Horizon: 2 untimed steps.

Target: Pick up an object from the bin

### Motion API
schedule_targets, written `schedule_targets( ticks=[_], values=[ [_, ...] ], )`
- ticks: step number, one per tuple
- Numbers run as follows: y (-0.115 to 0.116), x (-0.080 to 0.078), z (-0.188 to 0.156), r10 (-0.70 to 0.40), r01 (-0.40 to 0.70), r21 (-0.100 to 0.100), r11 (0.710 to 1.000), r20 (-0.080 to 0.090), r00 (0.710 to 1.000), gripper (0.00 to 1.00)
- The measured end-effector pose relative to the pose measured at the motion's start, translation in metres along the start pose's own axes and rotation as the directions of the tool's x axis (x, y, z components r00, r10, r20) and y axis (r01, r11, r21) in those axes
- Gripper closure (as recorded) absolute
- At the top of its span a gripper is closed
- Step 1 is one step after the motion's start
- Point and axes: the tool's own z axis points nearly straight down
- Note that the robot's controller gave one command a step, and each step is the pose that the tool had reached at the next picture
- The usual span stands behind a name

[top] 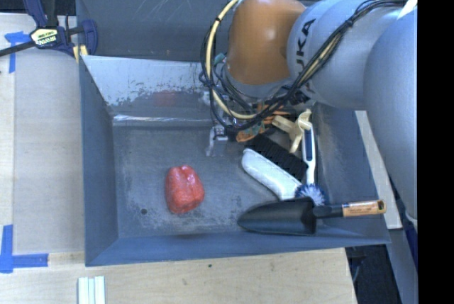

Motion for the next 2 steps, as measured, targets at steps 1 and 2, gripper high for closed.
schedule_targets(
  ticks=[1,2],
  values=[
    [0.0,-0.002,-0.005,0.003,-0.003,-0.001,1.0,0.009,1.0,0.0],
    [0.045,0.064,0.066,0.02,-0.02,-0.002,1.0,0.007,1.0,0.0]
  ],
)
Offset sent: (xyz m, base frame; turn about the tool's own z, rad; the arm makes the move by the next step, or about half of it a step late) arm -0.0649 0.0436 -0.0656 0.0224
